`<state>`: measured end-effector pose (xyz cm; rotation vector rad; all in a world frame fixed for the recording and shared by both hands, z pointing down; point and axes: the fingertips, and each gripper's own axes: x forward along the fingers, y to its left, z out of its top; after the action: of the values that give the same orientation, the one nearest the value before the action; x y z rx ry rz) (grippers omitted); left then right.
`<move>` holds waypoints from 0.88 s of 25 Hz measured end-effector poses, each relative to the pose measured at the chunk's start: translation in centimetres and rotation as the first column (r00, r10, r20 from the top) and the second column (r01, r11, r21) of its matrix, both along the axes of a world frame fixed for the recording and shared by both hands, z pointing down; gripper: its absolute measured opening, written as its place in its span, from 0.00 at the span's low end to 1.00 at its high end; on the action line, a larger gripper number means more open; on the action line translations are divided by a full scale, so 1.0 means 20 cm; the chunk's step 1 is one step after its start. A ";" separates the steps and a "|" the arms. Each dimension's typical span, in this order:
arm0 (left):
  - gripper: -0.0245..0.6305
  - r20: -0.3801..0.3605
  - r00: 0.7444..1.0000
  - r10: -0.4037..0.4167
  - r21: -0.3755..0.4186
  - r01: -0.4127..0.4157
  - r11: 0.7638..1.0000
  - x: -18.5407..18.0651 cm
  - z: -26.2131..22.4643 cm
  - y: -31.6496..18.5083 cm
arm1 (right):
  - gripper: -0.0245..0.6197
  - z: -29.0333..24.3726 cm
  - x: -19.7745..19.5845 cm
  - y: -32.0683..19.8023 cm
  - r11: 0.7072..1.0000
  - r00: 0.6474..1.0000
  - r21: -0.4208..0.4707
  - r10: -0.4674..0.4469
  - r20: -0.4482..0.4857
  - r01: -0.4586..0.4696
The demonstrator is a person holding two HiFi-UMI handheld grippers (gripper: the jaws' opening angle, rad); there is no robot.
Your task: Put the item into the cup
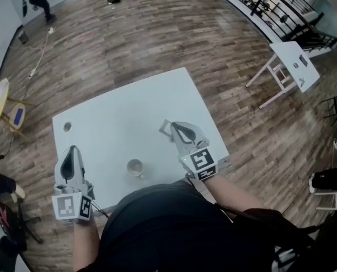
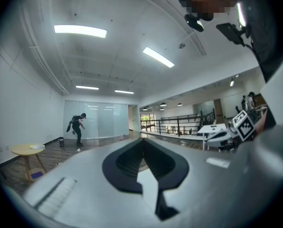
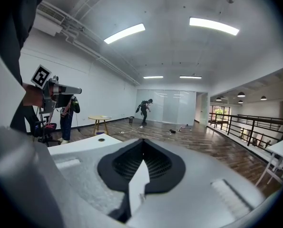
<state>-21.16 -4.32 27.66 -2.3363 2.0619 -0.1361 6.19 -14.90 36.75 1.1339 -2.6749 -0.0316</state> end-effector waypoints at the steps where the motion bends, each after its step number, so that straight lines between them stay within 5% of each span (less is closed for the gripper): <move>1: 0.04 -0.005 1.000 -0.007 -0.004 0.007 1.000 -0.03 0.01 0.00 | 0.04 0.00 -0.02 -0.01 1.000 1.000 -0.005 -0.002 0.002 0.002; 22: 0.04 -0.050 0.998 0.043 -0.007 -0.044 0.999 -0.02 0.12 -0.06 | 0.04 0.03 0.07 0.00 0.997 0.997 -0.030 0.069 0.025 -0.068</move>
<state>-21.54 -5.42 30.07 -2.4116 2.0344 -0.0866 7.55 -14.97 37.39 1.2244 -2.6484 0.0345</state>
